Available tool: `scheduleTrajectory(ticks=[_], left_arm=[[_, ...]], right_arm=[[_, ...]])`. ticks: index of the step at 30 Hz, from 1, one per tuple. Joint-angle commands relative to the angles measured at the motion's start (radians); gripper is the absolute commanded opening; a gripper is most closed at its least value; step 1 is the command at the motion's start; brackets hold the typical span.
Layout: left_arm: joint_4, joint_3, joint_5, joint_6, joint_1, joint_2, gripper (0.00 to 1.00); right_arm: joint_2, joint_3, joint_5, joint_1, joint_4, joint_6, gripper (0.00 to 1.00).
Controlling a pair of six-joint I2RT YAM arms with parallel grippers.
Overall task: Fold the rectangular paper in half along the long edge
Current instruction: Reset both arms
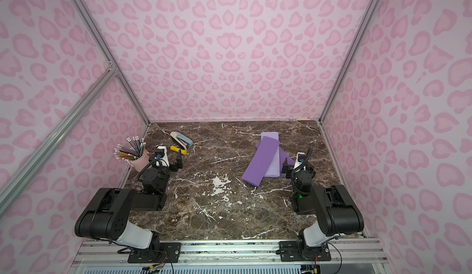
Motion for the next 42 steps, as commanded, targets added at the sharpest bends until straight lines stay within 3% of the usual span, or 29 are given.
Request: scheduleTrajectory(ticks=[1,16,18,20,23,26,29,32,35,42], left_arm=[[0.05,0.002,0.004,-0.001,0.001,-0.001,0.96],[0.05,0.002,0.004,-0.003,0.001,-0.001,0.96],[0.049,0.001,0.004,-0.002,0.001,-0.001,0.96],[0.05,0.001,0.004,-0.002,0.001,-0.001,0.96],[0.05,0.001,0.005,-0.003,0.001,-0.002,0.96],[0.05,0.0,0.005,-0.002,0.001,-0.001,0.96],[0.051,0.001,0.005,-0.001,0.001,-0.001,0.96],[0.05,0.001,0.005,-0.002,0.001,-0.001,0.96],[0.05,0.001,0.004,-0.002,0.001,-0.001,0.96],[0.05,0.001,0.004,-0.003,0.001,-0.002,0.96]], right_arm=[[-0.003,0.015,-0.029,-0.007,0.003,0.016,1.0],[-0.007,0.006,-0.028,-0.004,0.018,0.01,1.0],[-0.012,-0.023,0.007,0.0,0.061,0.017,1.0],[-0.023,-0.096,0.119,0.0,0.185,0.064,1.0],[-0.011,-0.191,0.062,-0.039,0.371,0.094,1.0],[0.027,-0.101,-0.039,-0.039,0.275,0.047,1.0],[-0.01,0.028,-0.114,-0.035,-0.036,0.016,1.0],[0.026,-0.008,-0.12,-0.033,0.095,0.005,1.0],[-0.003,0.021,-0.122,-0.033,-0.008,0.008,1.0],[-0.002,0.024,-0.12,-0.034,-0.016,0.009,1.0]])
